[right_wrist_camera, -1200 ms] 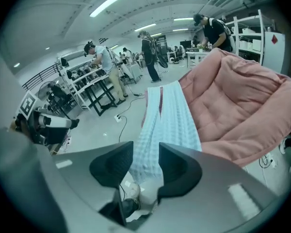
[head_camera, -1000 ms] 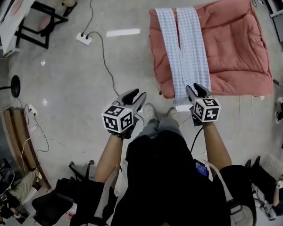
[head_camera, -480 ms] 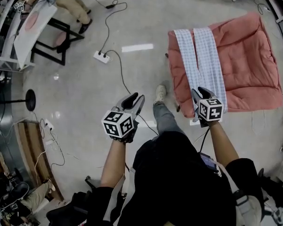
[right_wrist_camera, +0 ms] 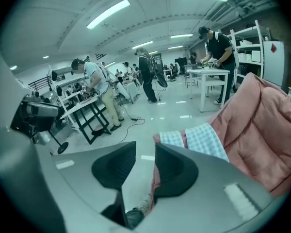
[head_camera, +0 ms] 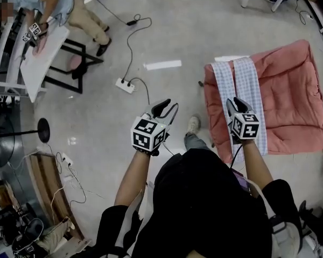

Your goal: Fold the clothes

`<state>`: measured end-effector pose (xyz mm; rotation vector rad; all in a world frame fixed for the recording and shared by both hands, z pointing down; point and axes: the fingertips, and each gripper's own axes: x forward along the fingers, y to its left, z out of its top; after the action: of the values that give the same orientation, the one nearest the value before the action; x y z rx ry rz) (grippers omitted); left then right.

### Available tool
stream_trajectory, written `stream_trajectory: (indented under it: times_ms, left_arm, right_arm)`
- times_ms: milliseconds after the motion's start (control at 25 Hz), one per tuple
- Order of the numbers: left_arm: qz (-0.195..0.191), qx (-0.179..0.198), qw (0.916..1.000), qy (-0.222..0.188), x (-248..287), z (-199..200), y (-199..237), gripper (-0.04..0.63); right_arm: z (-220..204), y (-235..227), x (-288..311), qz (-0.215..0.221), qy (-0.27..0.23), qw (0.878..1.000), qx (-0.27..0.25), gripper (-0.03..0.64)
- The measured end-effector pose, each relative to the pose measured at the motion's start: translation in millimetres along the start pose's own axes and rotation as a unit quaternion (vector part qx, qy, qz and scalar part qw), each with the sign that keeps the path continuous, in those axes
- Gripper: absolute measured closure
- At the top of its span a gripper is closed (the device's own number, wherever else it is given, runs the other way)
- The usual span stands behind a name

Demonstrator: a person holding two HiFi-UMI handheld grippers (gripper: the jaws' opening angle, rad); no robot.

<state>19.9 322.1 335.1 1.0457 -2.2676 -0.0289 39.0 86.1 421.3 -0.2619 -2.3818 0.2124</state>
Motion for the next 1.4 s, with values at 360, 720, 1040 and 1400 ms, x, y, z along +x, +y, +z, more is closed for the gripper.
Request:
stream_trajectory:
  times_ms: [360, 720, 1040, 1400]
  left_arm:
    - [-0.097, 0.099, 0.9903, 0.002, 100, 99, 0, 0.483]
    - [-0.223, 0.190, 0.9544, 0.056, 200, 117, -52, 0.520]
    - [-0.320, 0.307, 0.8846, 0.143, 285, 101, -60, 0.528]
    - [-0.392, 0.374, 0.8122, 0.217, 358, 84, -22, 0.540]
  right_arm:
    - [57, -56, -15, -0.096, -0.070, 0.992, 0.043, 0.495]
    - [4, -118, -82, -0.235, -0.094, 0.955, 0.156, 0.506]
    - [-30, -121, -86, -0.337, -0.085, 0.898, 0.269, 0.517]
    - [-4, -100, 6, -0.348, -0.045, 0.894, 0.279, 0.528]
